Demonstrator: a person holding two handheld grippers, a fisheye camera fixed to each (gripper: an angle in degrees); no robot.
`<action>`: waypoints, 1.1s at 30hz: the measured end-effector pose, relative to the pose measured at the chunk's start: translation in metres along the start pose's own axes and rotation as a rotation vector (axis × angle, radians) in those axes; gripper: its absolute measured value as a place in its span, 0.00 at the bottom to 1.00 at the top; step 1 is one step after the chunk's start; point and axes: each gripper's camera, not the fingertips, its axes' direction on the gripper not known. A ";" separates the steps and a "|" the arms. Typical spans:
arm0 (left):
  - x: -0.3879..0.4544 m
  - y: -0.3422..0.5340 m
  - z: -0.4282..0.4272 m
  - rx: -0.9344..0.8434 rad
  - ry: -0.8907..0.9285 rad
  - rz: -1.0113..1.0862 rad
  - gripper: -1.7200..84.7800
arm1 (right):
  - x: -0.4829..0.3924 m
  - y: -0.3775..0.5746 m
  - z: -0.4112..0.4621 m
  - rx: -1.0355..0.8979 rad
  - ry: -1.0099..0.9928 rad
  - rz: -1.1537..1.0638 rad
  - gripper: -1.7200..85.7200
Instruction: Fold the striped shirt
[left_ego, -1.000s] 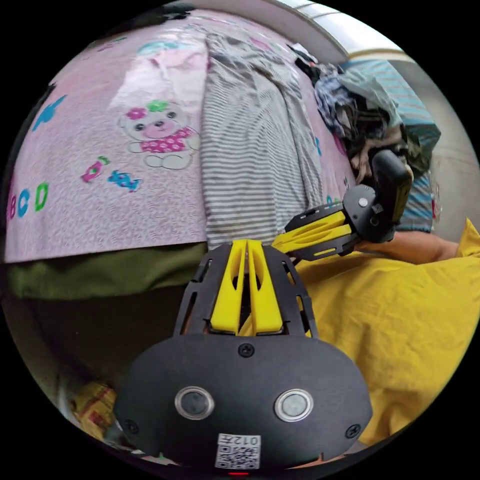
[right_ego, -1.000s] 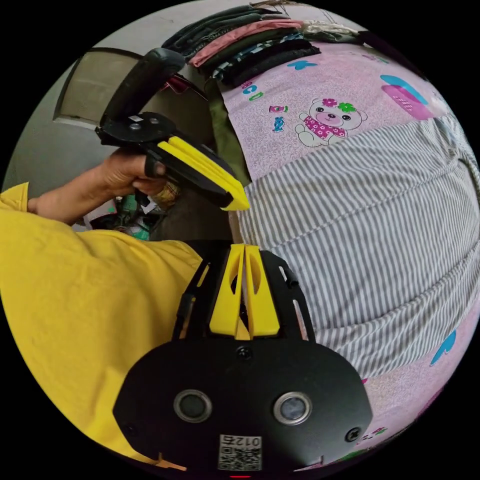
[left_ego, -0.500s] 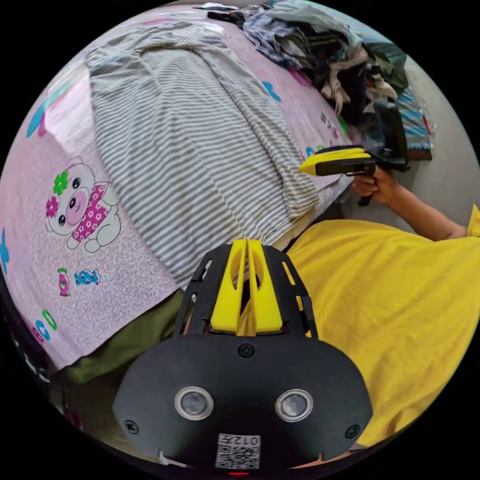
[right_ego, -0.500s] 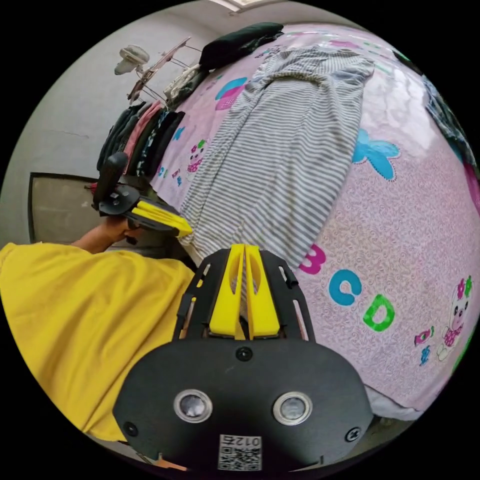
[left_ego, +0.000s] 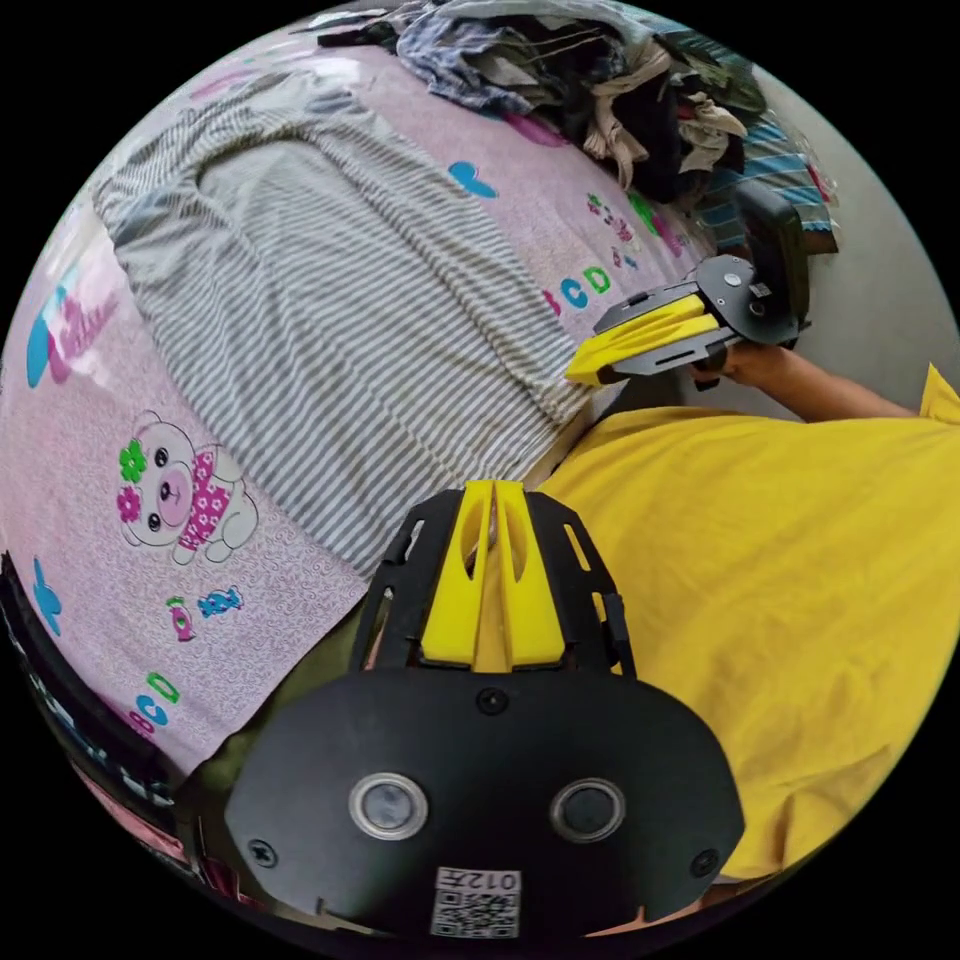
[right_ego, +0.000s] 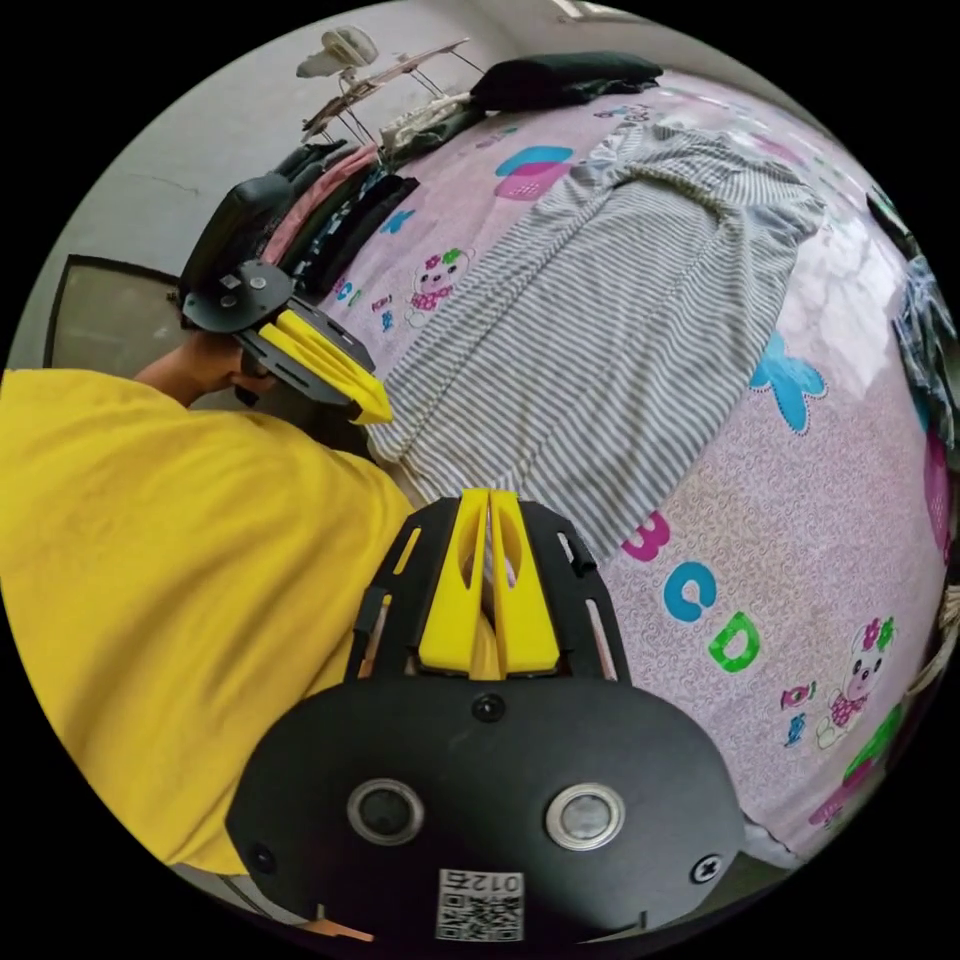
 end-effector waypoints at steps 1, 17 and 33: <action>0.000 -0.002 -0.001 0.013 -0.003 0.000 0.02 | 0.004 -0.006 -0.007 0.022 -0.010 0.009 0.03; -0.037 -0.056 0.047 0.047 0.097 0.122 0.03 | 0.022 -0.084 -0.087 0.023 -0.062 -0.025 0.03; -0.157 -0.185 0.075 0.088 -0.019 0.074 0.02 | 0.090 -0.215 -0.152 -0.006 0.100 0.094 0.02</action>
